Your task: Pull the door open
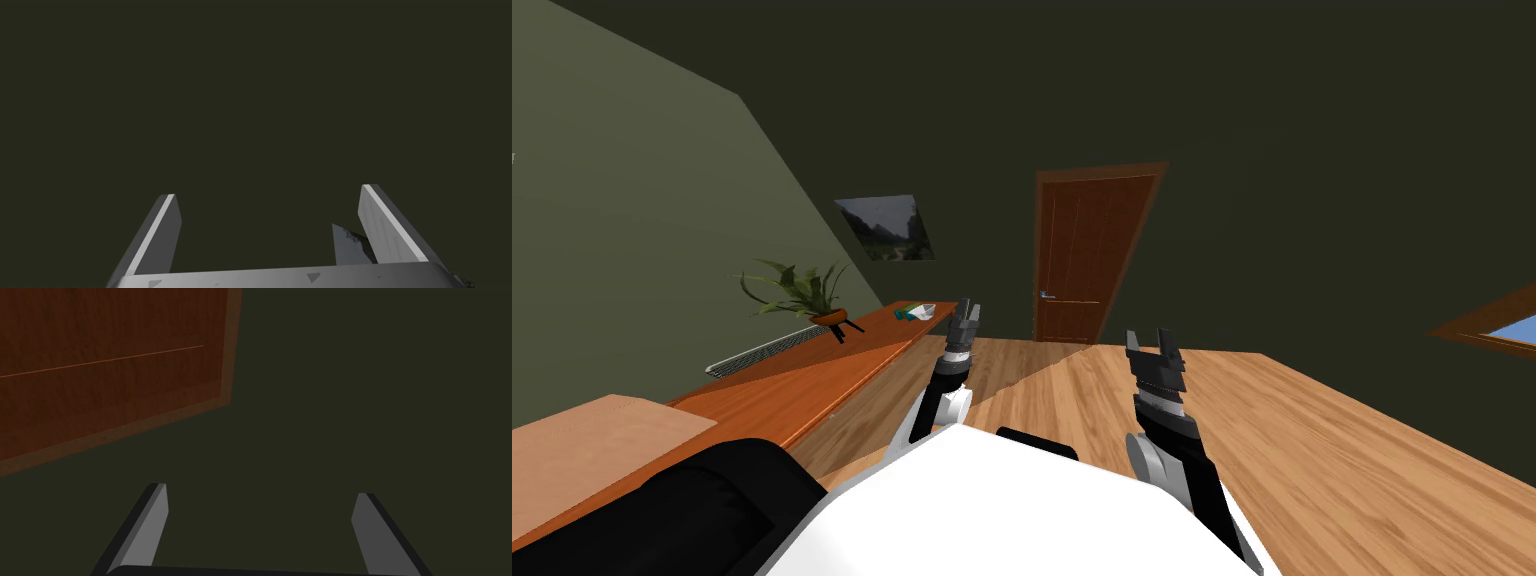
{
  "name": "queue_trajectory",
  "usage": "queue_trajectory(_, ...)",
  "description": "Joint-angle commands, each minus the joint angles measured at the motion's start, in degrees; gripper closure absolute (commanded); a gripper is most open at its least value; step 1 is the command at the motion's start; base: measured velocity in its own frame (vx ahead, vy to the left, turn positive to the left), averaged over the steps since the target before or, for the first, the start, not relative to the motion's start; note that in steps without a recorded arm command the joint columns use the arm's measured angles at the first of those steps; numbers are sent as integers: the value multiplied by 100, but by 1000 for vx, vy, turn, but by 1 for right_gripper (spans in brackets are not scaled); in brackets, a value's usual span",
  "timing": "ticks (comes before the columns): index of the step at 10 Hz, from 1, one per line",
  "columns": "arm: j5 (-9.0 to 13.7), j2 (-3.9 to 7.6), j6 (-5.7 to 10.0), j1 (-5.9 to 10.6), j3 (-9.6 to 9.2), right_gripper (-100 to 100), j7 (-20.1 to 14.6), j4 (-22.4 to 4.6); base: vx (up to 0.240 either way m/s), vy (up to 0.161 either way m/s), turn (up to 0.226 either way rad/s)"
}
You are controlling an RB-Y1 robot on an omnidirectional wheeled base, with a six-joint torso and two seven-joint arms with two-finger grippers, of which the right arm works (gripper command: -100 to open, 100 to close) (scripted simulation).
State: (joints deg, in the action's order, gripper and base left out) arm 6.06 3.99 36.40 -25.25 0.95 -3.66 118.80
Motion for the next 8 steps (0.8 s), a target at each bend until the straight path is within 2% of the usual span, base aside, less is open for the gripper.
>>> queue_trajectory(1,4,48,48,96,37,-100,-31,-248,96,25,34)
queue_trajectory(8,-41,156,170,454,80,-100,-92,-1243,98,35,36)
